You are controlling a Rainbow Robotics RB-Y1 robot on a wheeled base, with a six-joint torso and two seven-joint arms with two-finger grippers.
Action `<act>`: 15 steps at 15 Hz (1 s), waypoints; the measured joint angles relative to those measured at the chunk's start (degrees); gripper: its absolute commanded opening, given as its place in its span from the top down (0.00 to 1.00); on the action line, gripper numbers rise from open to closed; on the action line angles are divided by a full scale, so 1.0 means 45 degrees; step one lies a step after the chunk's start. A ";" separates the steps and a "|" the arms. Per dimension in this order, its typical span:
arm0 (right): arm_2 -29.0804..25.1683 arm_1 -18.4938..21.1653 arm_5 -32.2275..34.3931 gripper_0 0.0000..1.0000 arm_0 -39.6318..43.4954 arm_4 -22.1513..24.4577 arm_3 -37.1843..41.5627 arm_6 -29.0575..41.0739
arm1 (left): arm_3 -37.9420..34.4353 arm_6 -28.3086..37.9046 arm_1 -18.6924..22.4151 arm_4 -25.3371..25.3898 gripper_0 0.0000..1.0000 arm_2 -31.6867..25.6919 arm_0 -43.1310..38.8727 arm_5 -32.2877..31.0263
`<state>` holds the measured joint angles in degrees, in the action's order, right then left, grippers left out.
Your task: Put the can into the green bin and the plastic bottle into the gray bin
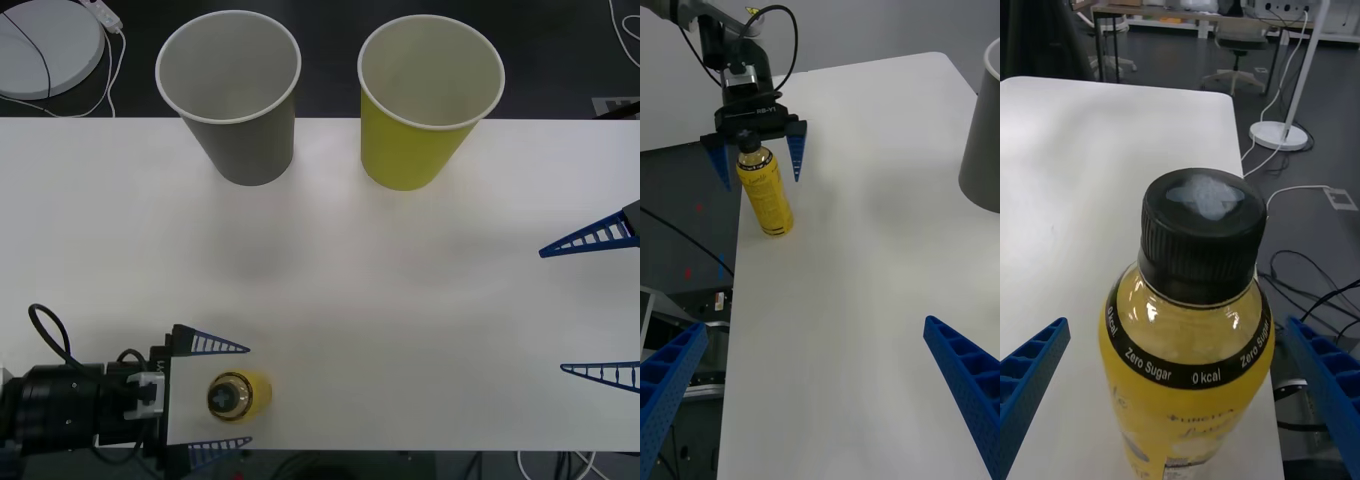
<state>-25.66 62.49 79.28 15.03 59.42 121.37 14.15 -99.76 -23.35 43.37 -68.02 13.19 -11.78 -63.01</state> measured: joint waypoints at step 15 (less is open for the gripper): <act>0.0000 0.0000 0.0000 0.00 0.0000 0.0000 0.0000 0.0000 | 0.0000 0.0225 -0.0537 -0.0684 0.92 0.0045 0.0004 -0.0002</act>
<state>-25.66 62.49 79.28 15.03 59.42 121.37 14.15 -99.75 -22.34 40.96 -71.10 13.39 -11.76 -63.02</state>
